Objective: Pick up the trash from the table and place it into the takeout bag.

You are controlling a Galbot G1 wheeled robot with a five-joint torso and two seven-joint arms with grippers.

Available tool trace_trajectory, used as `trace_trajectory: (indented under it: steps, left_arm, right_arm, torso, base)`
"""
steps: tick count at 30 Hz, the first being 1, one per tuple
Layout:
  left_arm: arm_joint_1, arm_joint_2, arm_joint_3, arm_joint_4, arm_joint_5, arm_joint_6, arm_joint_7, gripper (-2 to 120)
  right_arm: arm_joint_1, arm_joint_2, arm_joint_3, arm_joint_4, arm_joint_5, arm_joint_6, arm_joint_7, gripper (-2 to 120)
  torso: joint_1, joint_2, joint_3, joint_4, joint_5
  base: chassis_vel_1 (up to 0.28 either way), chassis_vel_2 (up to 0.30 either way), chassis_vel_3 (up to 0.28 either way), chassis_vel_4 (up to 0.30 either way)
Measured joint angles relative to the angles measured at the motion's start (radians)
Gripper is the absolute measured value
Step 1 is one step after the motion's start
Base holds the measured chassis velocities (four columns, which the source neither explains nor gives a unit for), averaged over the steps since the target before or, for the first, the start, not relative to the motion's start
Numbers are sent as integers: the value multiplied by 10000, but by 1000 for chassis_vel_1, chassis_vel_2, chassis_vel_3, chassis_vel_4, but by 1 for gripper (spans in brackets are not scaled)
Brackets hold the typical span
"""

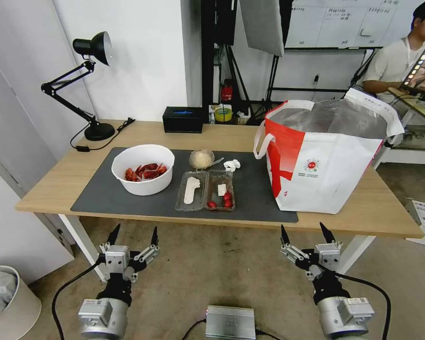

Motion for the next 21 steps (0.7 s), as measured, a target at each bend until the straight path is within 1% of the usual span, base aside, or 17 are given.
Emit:
trace_trajectory:
  steps: [21]
  left_arm:
    - [0, 0, 0, 0, 0, 0, 0, 100]
  right_arm:
    - [0, 0, 1, 0, 0, 0, 0, 100]
  torso:
    - [0, 0, 0, 0, 0]
  base:
    - [0, 0, 0, 0]
